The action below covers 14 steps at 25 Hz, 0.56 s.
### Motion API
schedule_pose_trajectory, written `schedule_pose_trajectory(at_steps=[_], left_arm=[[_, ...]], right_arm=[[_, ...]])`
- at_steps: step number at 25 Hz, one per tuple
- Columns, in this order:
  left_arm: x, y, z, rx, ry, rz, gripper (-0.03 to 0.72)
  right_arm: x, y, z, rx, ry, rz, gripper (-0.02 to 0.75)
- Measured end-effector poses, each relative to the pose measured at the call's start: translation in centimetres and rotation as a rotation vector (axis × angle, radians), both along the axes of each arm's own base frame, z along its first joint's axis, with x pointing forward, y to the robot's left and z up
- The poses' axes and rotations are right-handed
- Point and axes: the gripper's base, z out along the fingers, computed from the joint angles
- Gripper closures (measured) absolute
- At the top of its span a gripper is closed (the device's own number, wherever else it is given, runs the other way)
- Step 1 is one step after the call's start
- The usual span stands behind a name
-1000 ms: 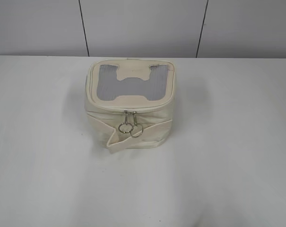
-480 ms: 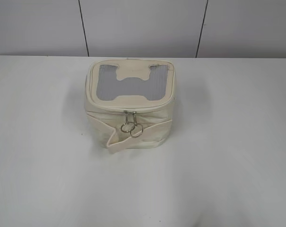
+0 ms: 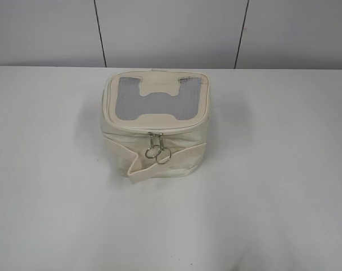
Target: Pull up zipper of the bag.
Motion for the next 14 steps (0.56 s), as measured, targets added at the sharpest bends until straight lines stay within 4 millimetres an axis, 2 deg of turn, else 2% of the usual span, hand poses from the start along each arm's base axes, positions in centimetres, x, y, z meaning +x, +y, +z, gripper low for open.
schedule_pose_trajectory(at_steps=[14], left_arm=[[0.0,0.0,0.0,0.0,0.0,0.0,0.456]], right_arm=[[0.0,0.0,0.0,0.0,0.0,0.0,0.325]])
